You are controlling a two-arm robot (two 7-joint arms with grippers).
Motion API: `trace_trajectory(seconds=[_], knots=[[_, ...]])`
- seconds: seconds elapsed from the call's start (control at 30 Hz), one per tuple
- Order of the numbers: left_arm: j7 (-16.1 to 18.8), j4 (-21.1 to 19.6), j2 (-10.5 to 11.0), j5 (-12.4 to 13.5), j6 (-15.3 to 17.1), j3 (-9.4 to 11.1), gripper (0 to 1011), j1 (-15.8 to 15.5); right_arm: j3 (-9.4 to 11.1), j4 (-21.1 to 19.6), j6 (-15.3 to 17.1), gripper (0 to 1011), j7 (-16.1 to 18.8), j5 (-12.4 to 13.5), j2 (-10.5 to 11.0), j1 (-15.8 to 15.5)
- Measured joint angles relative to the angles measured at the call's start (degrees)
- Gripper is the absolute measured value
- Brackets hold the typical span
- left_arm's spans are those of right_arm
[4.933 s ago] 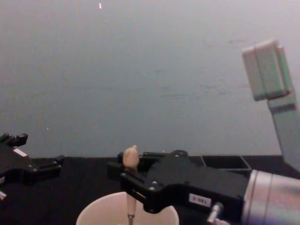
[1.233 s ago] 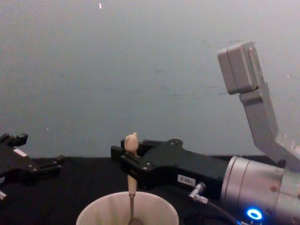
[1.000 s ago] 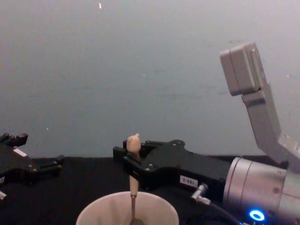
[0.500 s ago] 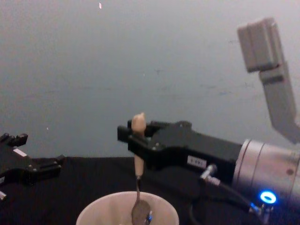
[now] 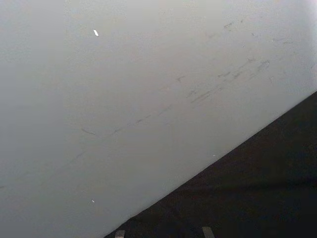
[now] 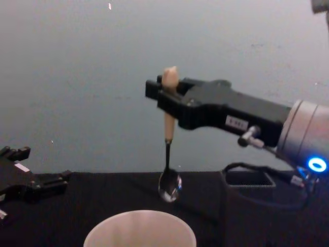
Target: Pick up the stirring spoon with one hand, stir inside the cup, then place it back in its original position.
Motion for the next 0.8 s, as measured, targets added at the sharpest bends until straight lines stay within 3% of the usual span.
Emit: trace_trajectory(seconds=[0.37,0.8], knots=[[0.0,0.0,0.0,0.0,0.0,0.0,1001,0.0,3.8,-2.23,-0.26,211,-2.99,-0.02,1.7,-0.03],[0.0,0.0,0.0,0.0,0.0,0.0,1001,0.0,7.55,-4.92,-0.04,211,-5.46,-0.67,3.61,-3.01]])
